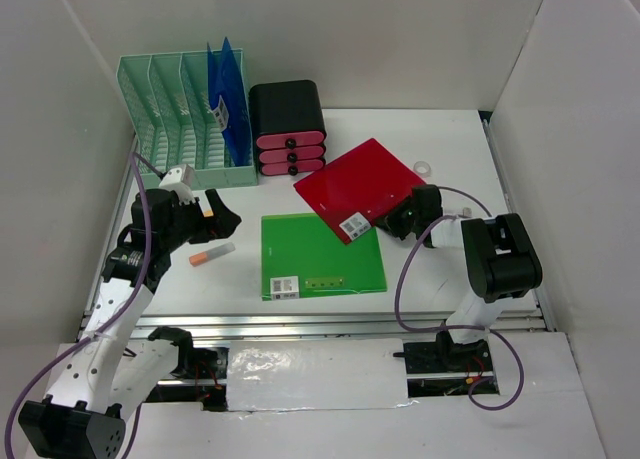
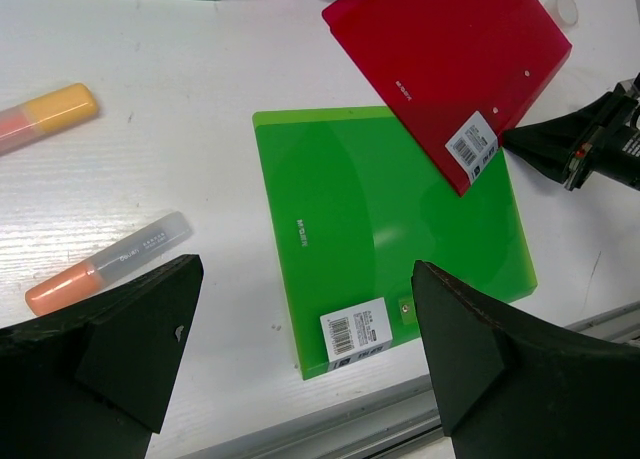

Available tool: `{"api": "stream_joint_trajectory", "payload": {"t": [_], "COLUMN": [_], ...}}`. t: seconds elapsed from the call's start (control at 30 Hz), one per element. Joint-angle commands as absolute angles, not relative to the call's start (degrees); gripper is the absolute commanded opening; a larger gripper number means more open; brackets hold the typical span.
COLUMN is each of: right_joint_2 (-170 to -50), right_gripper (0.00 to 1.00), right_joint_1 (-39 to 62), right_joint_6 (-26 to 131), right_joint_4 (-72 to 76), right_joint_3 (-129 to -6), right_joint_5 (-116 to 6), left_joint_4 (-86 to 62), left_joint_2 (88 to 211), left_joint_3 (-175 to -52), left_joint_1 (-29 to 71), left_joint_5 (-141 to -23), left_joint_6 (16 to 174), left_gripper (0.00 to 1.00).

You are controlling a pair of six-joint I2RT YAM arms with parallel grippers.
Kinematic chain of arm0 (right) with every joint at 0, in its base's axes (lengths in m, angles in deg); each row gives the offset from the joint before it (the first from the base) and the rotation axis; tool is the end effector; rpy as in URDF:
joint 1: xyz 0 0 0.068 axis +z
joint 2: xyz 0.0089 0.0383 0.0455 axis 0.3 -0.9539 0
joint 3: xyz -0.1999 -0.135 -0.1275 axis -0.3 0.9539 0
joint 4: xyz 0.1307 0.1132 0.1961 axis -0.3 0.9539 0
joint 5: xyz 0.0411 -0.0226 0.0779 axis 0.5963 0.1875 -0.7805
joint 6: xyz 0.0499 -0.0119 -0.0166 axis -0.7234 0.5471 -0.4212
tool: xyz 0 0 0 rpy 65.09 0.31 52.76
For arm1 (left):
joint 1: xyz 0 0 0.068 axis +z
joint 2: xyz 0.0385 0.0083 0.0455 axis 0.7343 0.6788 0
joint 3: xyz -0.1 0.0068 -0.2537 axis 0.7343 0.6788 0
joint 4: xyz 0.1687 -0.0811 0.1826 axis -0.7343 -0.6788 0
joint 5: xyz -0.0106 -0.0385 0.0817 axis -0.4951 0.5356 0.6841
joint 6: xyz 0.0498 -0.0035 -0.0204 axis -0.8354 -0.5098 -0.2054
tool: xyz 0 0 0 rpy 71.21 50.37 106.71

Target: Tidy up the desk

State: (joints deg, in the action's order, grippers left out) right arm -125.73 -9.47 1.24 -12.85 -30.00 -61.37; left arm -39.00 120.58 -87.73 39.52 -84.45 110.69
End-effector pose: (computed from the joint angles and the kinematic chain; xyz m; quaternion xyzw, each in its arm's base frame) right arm 0.3045 0.0512 0.1225 0.3430 0.8491 0.3023 0.2646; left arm 0.1802 -0.0312 0.3182 -0.0903 0.8364 -0.2352 0.4868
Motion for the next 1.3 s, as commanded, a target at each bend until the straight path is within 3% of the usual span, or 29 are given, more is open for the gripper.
{"api": "stream_joint_trajectory", "payload": {"t": [0.0, 0.2, 0.37, 0.4, 0.5, 0.73, 1.03, 1.27], "right_joint_2": [-125.37, -125.02, -125.20, -125.19, -125.19, -125.64, -126.33, -126.51], "right_gripper": [0.00, 0.00, 0.02, 0.18, 0.44, 0.60, 0.60, 0.58], "right_joint_1": [-9.20, -9.20, -9.28, -9.28, -9.28, -9.28, -9.20, -9.20], "right_joint_6": [1.65, -0.28, -0.73, -0.90, -0.82, -2.56, -5.21, -7.75], "right_joint_4": [-19.59, -30.57, -30.93, -30.93, -30.14, -25.77, -20.82, -36.28], "right_joint_3": [-26.66, -22.09, -22.26, -21.83, -21.82, -23.57, -26.13, -21.56], "right_joint_5": [-62.75, -65.74, -66.01, -65.74, -65.13, -61.62, -60.82, -64.50], "left_joint_4": [-36.38, -36.20, -36.02, -35.94, -35.67, -35.50, -35.32, -35.15], "left_joint_2": [119.49, 119.67, 119.40, 119.40, 119.58, 119.67, 120.02, 119.84], "left_joint_3": [-87.68, -87.41, -87.15, -87.15, -87.15, -87.15, -87.41, -87.24], "left_joint_1": [39.34, 39.25, 39.34, 39.34, 39.34, 39.34, 39.34, 39.34], "left_joint_5": [-85.77, -86.56, -87.17, -87.35, -87.70, -88.67, -89.02, -89.37], "left_joint_6": [109.59, 109.50, 109.32, 109.24, 109.32, 108.97, 108.89, 108.88], "left_gripper": [1.00, 1.00, 0.99, 0.99, 1.00, 1.00, 1.00, 1.00]}}
